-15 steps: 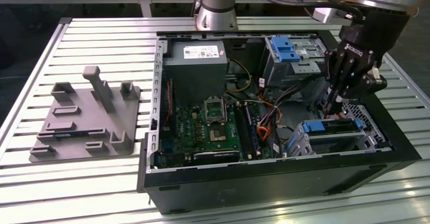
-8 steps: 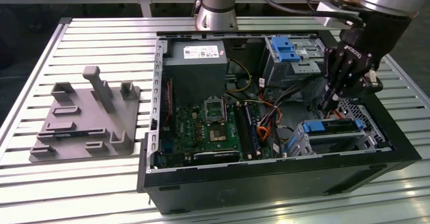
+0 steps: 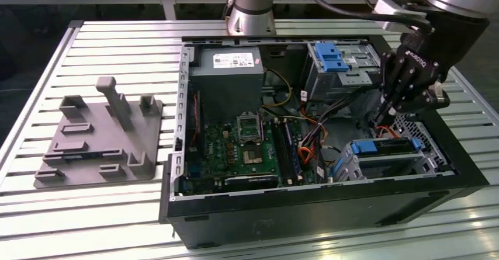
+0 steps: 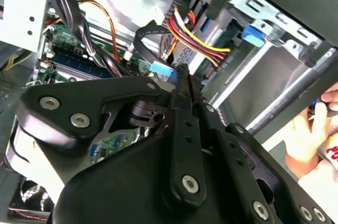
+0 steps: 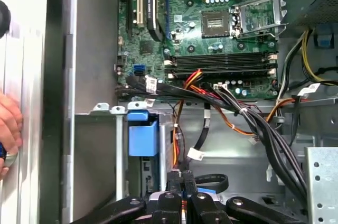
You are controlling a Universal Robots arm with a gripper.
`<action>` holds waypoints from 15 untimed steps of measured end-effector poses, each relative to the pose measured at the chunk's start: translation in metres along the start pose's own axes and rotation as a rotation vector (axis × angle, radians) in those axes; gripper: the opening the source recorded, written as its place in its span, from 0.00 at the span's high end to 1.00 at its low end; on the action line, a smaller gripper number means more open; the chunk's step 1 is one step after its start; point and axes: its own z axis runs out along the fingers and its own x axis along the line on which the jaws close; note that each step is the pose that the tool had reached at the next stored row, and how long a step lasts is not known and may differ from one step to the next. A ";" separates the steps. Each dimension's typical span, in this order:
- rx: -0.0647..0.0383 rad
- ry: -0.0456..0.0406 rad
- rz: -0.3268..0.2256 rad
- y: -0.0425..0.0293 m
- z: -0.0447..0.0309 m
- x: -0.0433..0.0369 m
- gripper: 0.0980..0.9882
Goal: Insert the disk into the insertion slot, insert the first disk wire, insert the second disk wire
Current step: 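Insert the second disk wire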
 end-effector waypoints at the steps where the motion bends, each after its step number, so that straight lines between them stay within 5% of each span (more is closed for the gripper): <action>1: 0.000 -0.0017 0.000 -0.0001 0.0004 0.0022 0.95; 5: -0.001 -0.0217 -0.002 -0.0005 0.0015 0.0098 0.95; 10: -0.002 -0.0790 -0.008 -0.0009 0.0026 0.0152 0.95; 15: -0.003 -0.1030 -0.010 -0.0014 0.0040 0.0244 0.95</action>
